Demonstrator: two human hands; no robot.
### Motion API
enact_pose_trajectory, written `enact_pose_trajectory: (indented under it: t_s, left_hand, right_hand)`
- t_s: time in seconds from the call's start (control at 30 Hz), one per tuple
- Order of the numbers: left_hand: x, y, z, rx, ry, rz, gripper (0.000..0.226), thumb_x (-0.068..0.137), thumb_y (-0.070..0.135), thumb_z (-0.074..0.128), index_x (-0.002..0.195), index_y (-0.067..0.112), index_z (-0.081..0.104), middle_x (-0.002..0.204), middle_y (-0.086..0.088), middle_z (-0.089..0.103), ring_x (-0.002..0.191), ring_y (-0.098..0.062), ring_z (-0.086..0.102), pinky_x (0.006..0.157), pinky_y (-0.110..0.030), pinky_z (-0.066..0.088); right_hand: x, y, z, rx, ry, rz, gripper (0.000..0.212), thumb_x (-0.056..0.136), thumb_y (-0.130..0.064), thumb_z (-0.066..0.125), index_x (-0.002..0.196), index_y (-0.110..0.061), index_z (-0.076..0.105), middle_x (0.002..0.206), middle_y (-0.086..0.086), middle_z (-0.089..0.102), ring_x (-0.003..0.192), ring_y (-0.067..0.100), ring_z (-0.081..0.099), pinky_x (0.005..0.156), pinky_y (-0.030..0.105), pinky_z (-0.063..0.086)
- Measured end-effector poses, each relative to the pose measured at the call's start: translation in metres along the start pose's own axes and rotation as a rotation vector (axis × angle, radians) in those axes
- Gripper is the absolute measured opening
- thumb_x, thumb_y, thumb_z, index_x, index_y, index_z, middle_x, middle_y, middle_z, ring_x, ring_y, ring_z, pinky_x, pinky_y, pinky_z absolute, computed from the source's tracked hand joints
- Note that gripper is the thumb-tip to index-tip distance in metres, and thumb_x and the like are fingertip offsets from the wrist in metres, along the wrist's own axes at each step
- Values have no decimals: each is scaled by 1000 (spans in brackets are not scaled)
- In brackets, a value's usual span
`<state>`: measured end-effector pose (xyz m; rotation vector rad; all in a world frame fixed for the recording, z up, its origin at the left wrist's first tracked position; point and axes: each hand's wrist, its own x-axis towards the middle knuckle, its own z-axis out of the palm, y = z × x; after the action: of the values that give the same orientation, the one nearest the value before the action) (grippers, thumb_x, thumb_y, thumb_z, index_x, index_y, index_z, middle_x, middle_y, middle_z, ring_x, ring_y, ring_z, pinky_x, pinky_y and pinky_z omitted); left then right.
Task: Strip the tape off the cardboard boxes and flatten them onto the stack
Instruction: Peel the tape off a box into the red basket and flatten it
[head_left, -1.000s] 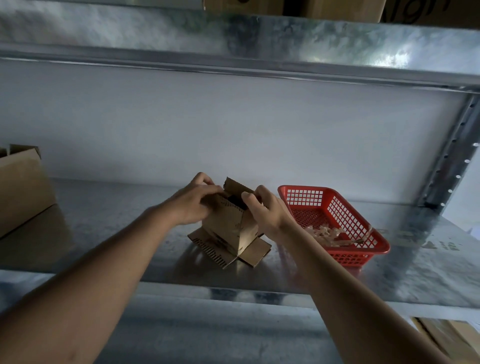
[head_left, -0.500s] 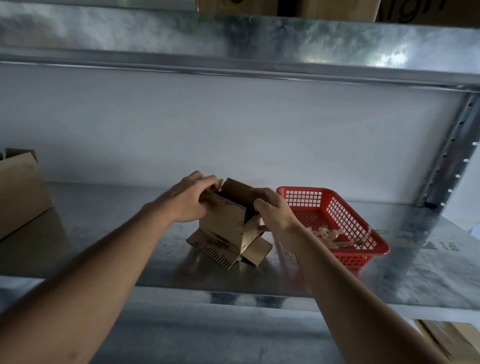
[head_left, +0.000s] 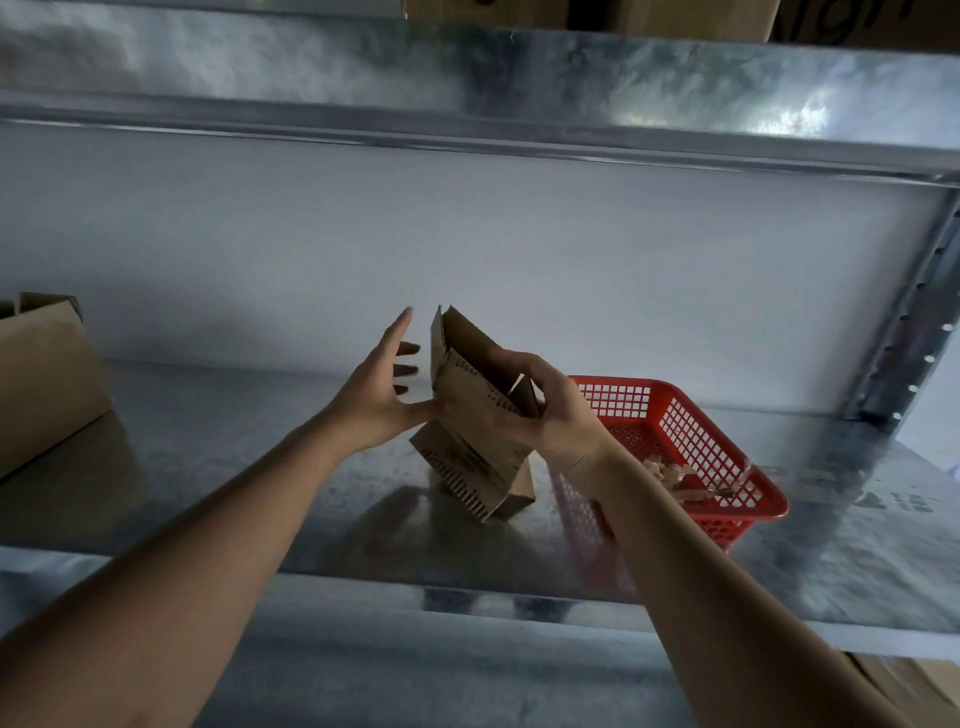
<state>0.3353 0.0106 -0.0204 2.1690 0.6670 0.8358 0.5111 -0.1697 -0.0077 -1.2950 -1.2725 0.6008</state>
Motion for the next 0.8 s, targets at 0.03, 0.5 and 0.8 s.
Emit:
enact_pose_trajectory:
  t_s: [0.03, 0.5, 0.8]
  left_hand:
    - [0, -3, 1, 9, -18, -32, 131, 66, 58, 89, 162, 48, 0, 162, 9, 35, 142, -14, 44, 111, -39, 46]
    - [-5, 5, 15, 124, 86, -353, 115, 84, 84, 49, 158, 37, -25, 156, -14, 17, 137, -43, 44, 110, -52, 46]
    - [-15, 0, 13, 393, 34, -331, 87, 88, 87, 30, 151, 58, -23, 154, -15, 22, 128, -49, 45, 105, -58, 44]
  right_hand:
    - [1, -1, 0, -16, -23, -2, 53, 87, 0, 76, 133, -23, 62, 130, -2, 65, 118, 18, 65, 87, 32, 60]
    - [2, 8, 23, 40, 308, 52, 85, 97, -9, 66, 153, -55, 21, 123, 3, 60, 101, 25, 69, 76, 53, 64]
    - [3, 17, 40, -253, 272, 67, 64, 98, -13, 68, 150, -42, 44, 131, -3, 53, 111, 28, 66, 68, 46, 65]
